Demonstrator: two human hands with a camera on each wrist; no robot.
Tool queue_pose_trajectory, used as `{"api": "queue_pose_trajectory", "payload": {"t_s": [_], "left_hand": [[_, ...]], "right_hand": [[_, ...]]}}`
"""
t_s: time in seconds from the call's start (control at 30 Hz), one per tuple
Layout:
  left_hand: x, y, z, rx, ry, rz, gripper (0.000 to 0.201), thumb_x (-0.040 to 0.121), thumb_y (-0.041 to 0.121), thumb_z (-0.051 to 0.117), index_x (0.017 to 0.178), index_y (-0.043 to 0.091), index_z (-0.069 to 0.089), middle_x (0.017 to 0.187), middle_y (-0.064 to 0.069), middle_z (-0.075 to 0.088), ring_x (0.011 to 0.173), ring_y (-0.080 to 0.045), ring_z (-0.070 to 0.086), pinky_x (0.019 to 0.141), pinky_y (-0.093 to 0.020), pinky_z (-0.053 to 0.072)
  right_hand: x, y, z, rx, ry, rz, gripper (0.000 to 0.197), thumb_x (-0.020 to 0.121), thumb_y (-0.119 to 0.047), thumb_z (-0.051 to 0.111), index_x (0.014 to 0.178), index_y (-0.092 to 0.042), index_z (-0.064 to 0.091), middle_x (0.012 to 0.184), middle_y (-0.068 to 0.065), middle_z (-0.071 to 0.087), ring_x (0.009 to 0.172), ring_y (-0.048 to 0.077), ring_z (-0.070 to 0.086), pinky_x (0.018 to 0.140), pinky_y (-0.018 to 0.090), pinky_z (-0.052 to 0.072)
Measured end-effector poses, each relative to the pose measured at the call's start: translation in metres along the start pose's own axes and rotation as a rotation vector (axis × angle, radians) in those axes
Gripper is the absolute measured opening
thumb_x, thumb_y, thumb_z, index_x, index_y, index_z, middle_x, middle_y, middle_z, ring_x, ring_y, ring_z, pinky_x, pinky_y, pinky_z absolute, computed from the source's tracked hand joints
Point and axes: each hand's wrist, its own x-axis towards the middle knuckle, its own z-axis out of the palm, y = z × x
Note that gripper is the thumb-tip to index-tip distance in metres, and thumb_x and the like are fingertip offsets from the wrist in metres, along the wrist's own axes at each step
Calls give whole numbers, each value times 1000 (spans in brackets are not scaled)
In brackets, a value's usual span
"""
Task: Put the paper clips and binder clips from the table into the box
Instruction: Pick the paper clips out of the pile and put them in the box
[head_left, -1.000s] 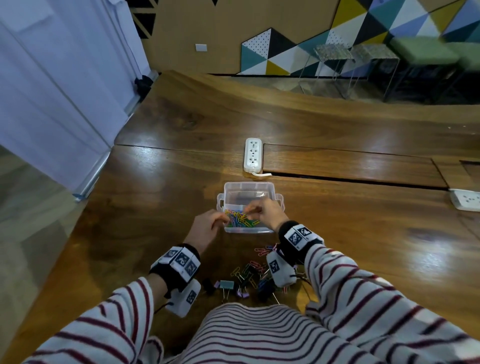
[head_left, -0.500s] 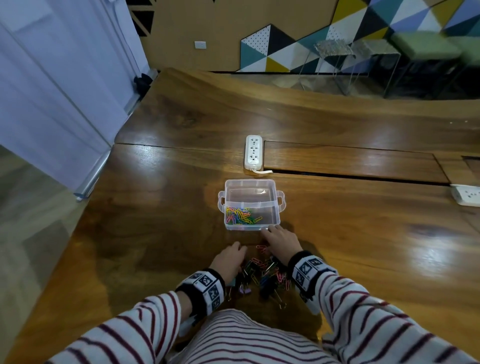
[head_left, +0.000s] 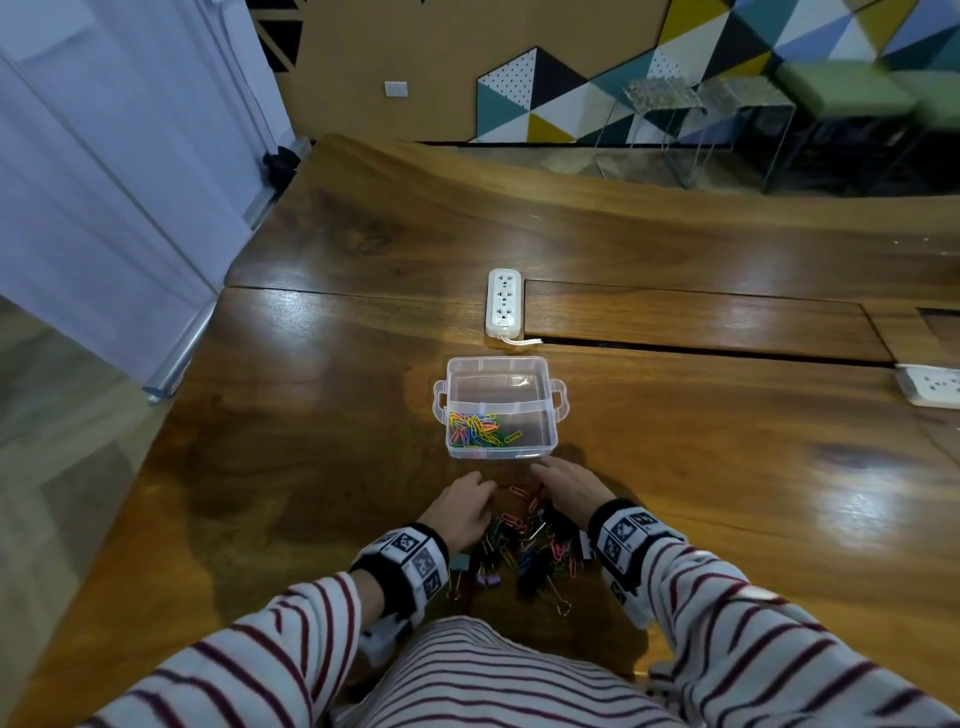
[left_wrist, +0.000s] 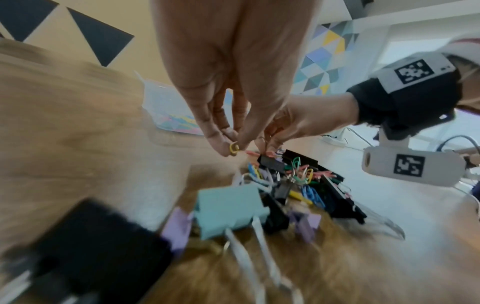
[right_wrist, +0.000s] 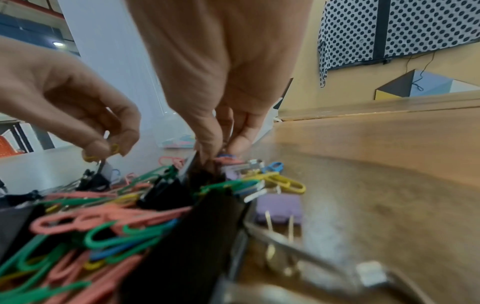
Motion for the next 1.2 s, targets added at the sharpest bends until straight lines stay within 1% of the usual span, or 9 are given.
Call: {"api": "queue_pose_trajectory", "payload": {"t_s": [0.17,0.27,0.4,0.5,0.63,0.8,0.93,1.03,1.2], "left_hand": [[20,20,-1,30,-52,40,26,90,7,48,115,3,52,118,-17,49,109,-35,52,92,-46,44],[21,28,3,81,-102,21,23,87,2,51,110,2,51,116,-17,46,105,-37,53,88,-46,46],[15,31,8,174,-78,60,22,88,-1,49,110,2,50,113,-17,47,102,-35,54,82,-43,46],[13,28,9,224,-93,55,21,89,1,48,110,2,52,115,-17,48,107,-34,50,84,-44,45],[15,25,9,187,-109,43,23,89,6,51,113,4,51,119,-16,48,112,-33,47,87,-44,44],[22,19,5,166,-38,30,25,89,6,50,113,5,47,117,-16,51,112,-34,50,85,-44,45],[34,22,-7,109,16,53,38,85,-4,48,121,6,42,120,-19,53,109,-38,53,81,-46,45],[40,26,-7,95,-14,67,35,86,-1,48,120,5,43,121,-20,53,112,-37,52,89,-48,47],[40,29,-3,208,-63,78,29,83,0,54,112,2,50,119,-16,49,113,-35,48,87,-46,45]], "right_hand": [[6,6,-7,218,62,26,18,80,4,52,96,1,60,102,18,62,96,31,58,83,36,45],[6,10,-13,337,111,94,8,81,0,60,86,-4,64,96,14,68,90,24,62,81,27,48],[4,16,-14,405,135,128,8,80,-5,65,87,-6,65,95,10,69,87,19,62,82,27,50],[7,14,-9,392,129,113,17,77,-2,66,94,-5,65,98,12,67,85,17,59,83,27,50],[9,3,5,207,27,40,26,81,4,55,106,-2,57,114,16,54,103,29,54,93,36,44],[5,-2,10,92,5,-28,21,85,4,45,105,1,53,115,20,49,100,37,55,88,46,45],[7,1,5,152,12,-67,30,84,2,53,115,2,54,118,20,56,105,34,56,92,41,46],[0,3,-1,244,42,-66,24,80,3,58,104,2,59,104,19,66,96,30,62,81,31,47],[-7,20,-13,418,128,116,21,78,-3,65,99,-4,62,98,11,70,85,17,62,81,29,52]]}}
